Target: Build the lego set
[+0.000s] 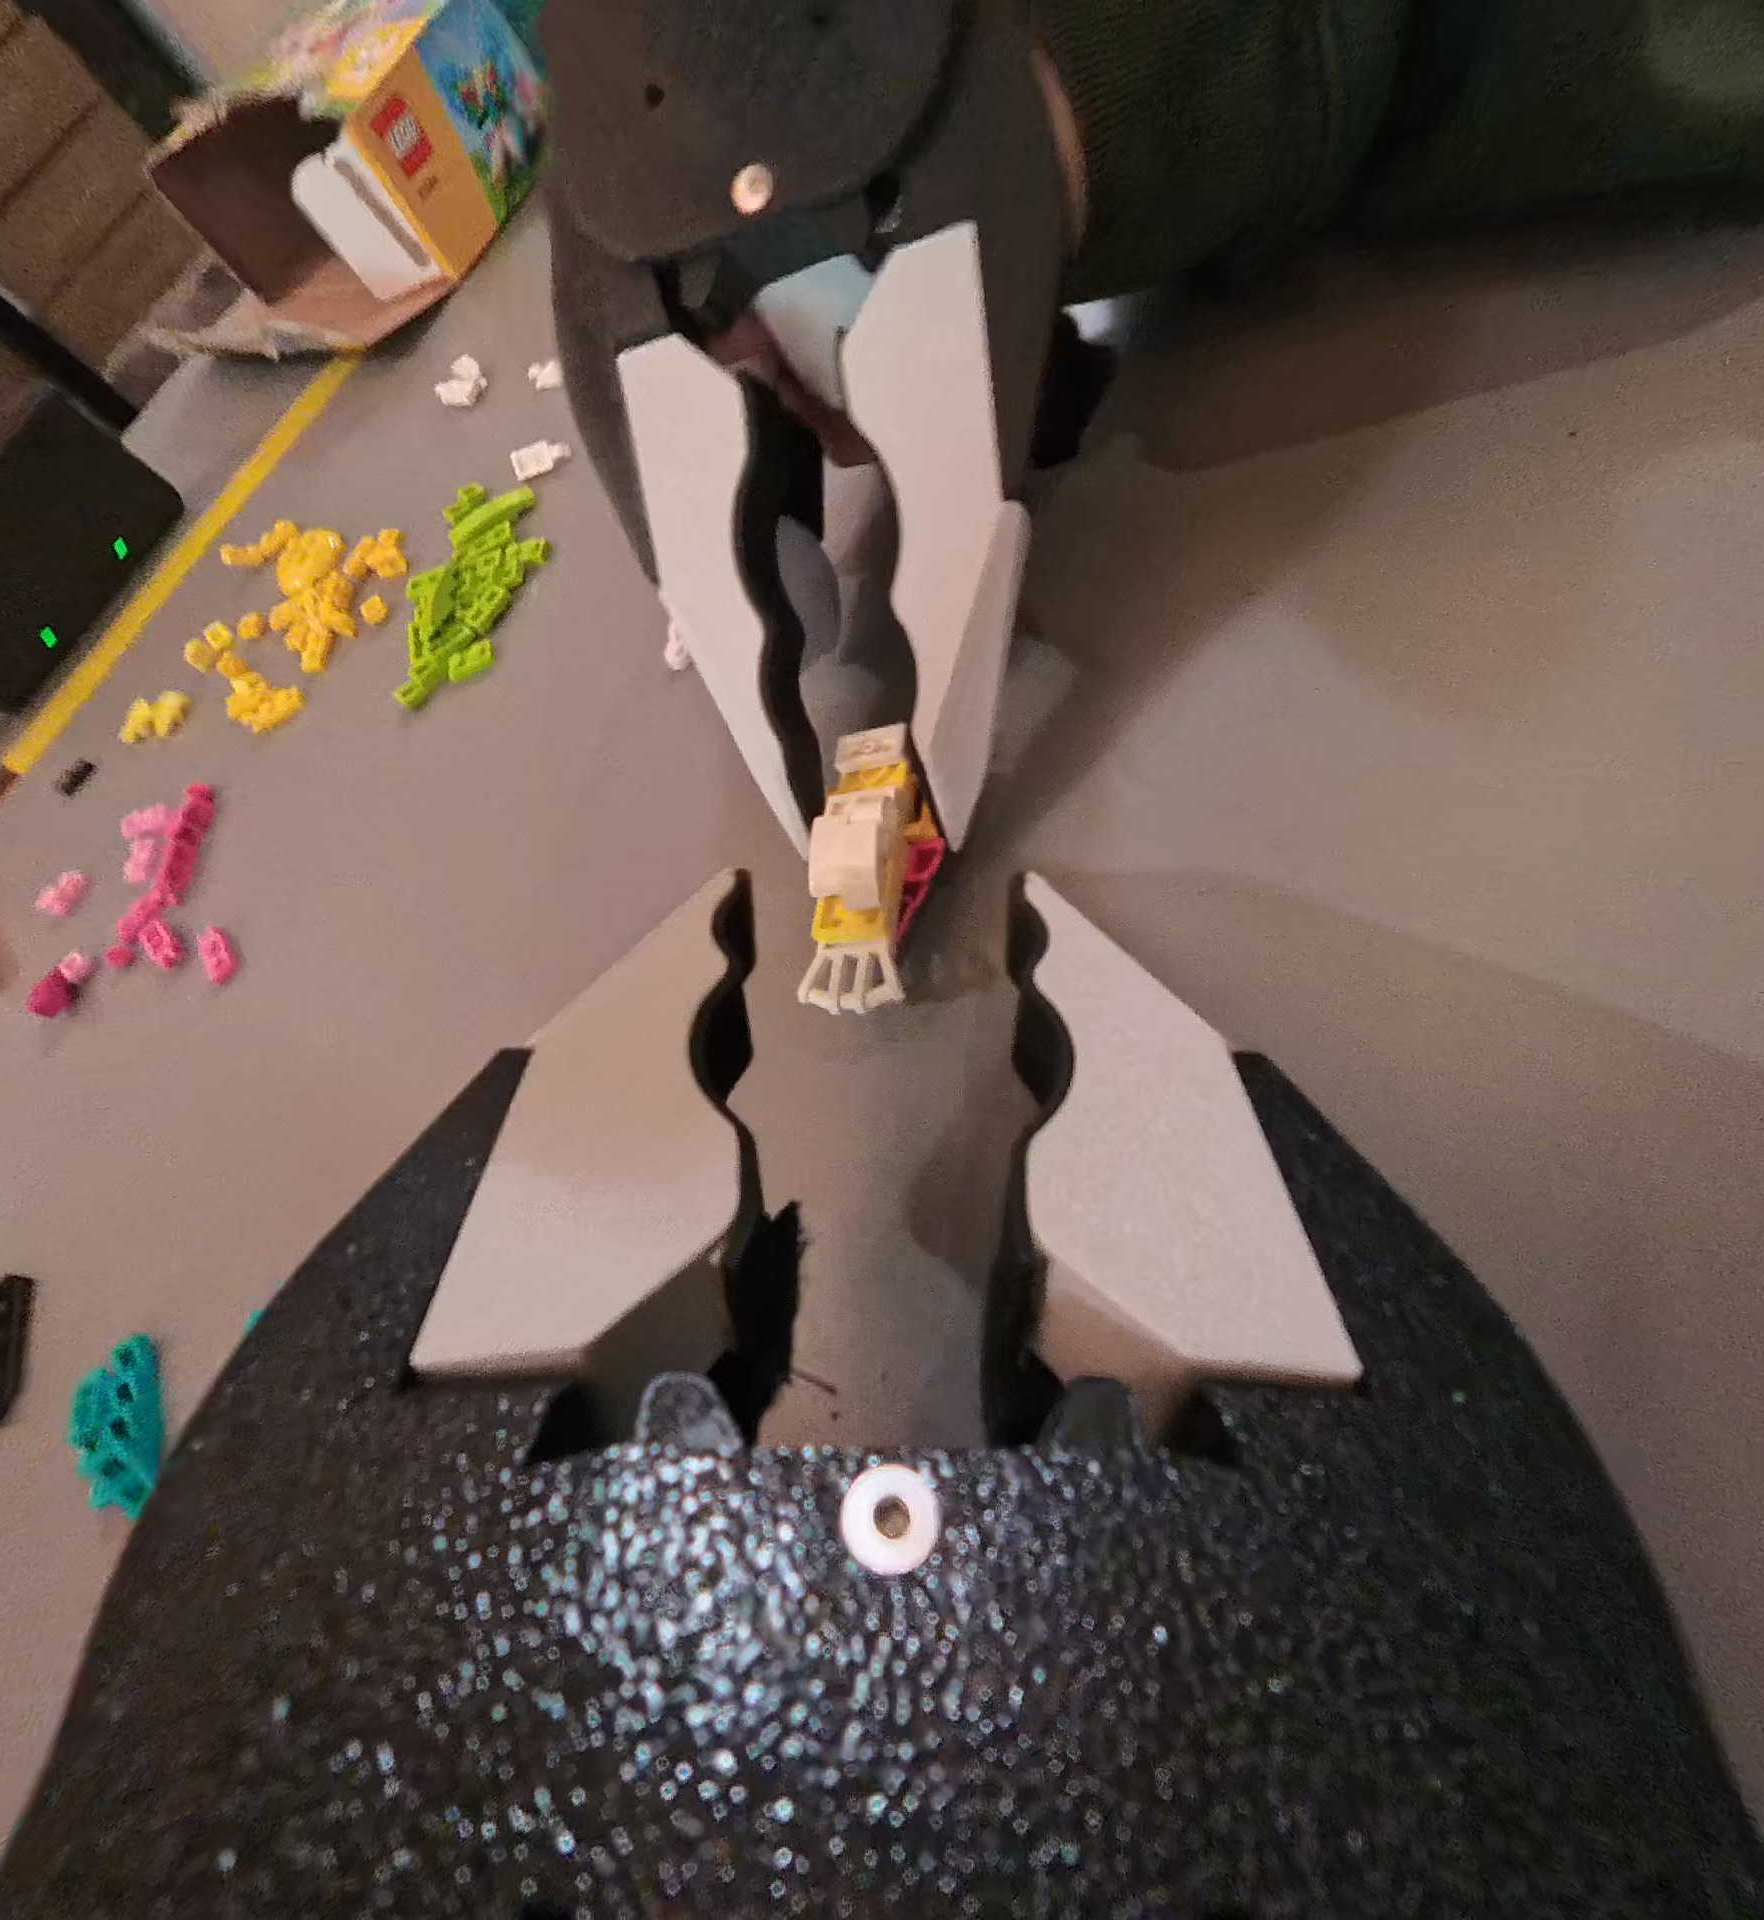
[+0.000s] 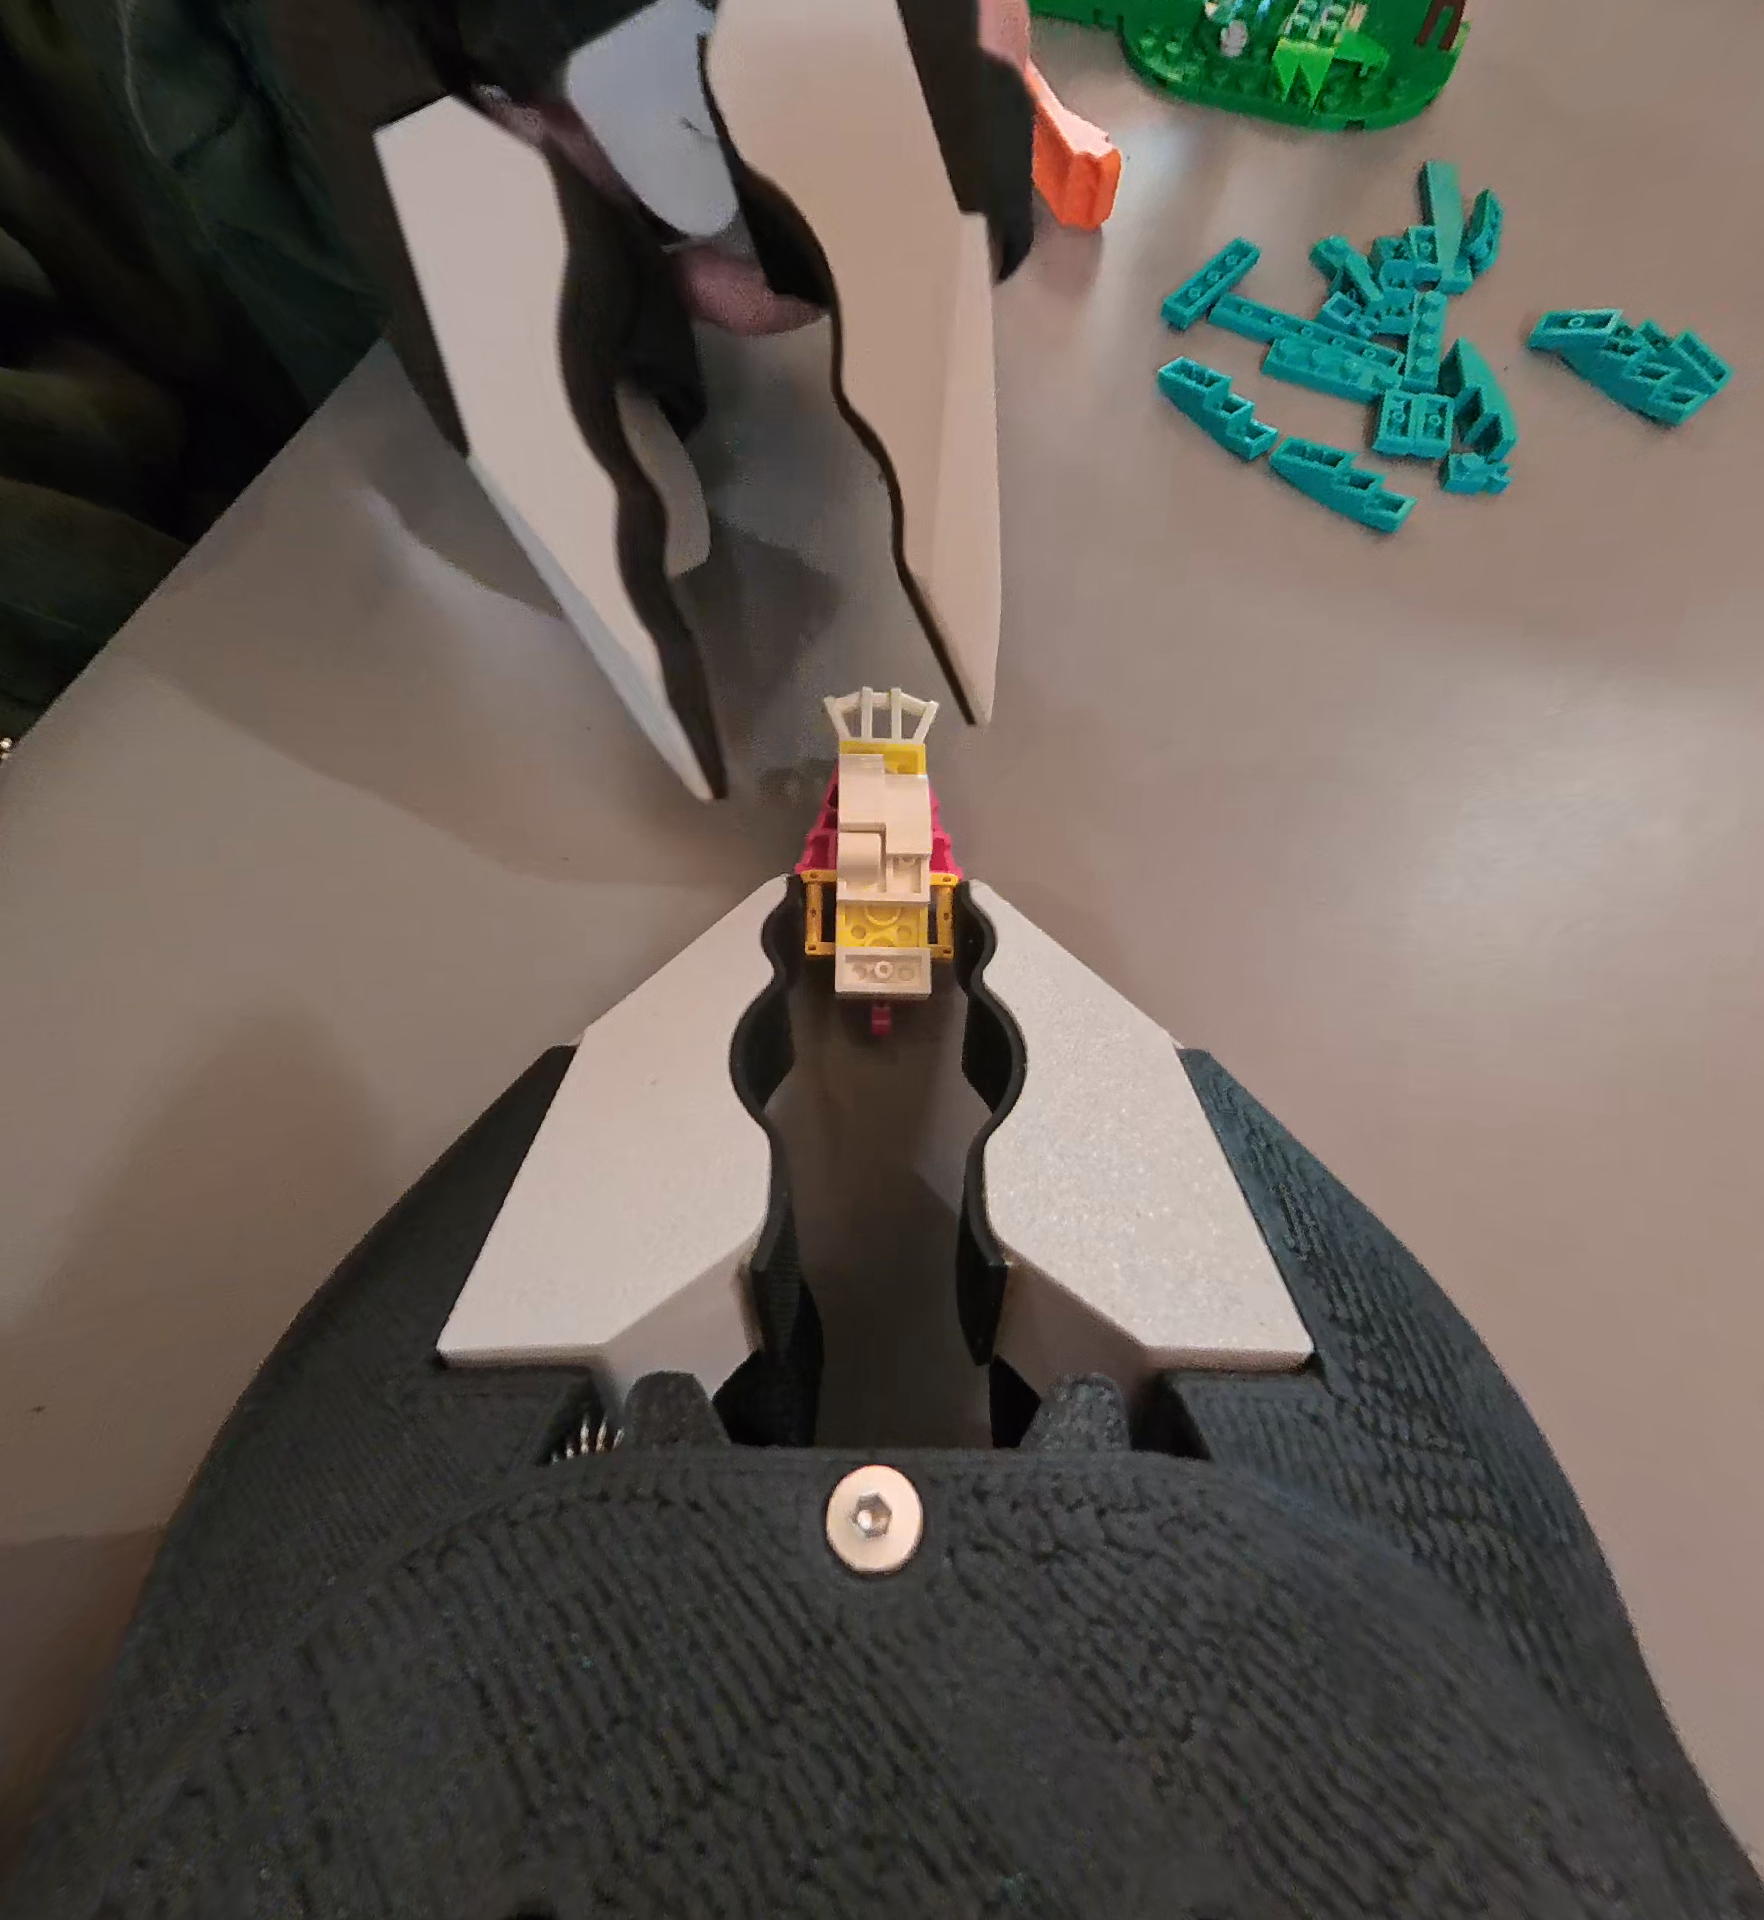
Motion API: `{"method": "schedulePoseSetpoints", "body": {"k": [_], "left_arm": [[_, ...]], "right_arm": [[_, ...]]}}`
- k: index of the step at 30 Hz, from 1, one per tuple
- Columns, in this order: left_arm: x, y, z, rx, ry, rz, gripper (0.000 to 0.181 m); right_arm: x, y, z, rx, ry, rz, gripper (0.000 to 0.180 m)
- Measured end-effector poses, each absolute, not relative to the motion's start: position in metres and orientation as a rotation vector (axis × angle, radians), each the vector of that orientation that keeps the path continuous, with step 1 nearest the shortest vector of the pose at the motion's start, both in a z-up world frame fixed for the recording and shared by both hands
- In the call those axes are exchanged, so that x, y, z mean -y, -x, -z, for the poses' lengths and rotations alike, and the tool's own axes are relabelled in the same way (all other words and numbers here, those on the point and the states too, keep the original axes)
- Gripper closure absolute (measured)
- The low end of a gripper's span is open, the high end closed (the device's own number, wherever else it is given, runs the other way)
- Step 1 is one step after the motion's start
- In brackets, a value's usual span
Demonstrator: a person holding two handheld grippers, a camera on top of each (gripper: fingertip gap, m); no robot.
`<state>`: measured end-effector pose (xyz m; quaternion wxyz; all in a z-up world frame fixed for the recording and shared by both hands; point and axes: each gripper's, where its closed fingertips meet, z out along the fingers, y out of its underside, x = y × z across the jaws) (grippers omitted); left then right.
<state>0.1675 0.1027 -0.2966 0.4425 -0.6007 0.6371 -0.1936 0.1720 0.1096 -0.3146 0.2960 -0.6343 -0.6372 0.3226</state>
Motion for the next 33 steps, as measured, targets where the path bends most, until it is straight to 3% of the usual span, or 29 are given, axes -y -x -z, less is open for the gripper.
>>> {"method": "schedulePoseSetpoints", "body": {"k": [3,10,23,33], "left_arm": [[-0.101,-0.166,0.3,-1.689,1.303,0.308,0.128],[-0.096,-0.171,0.301,-1.812,1.008,0.168,0.137],[-0.103,-0.177,0.303,-1.85,0.861,0.039,0.16],[-0.106,-0.176,0.298,-1.821,0.789,-0.06,0.161]], "right_arm": [[-0.107,-0.173,0.314,1.688,1.716,-0.913,0.153],[-0.105,-0.173,0.312,1.659,1.757,-0.992,0.153],[-0.1,-0.174,0.311,1.643,1.799,-1.086,0.153],[-0.103,-0.174,0.307,1.549,1.866,-1.184,0.153]]}}
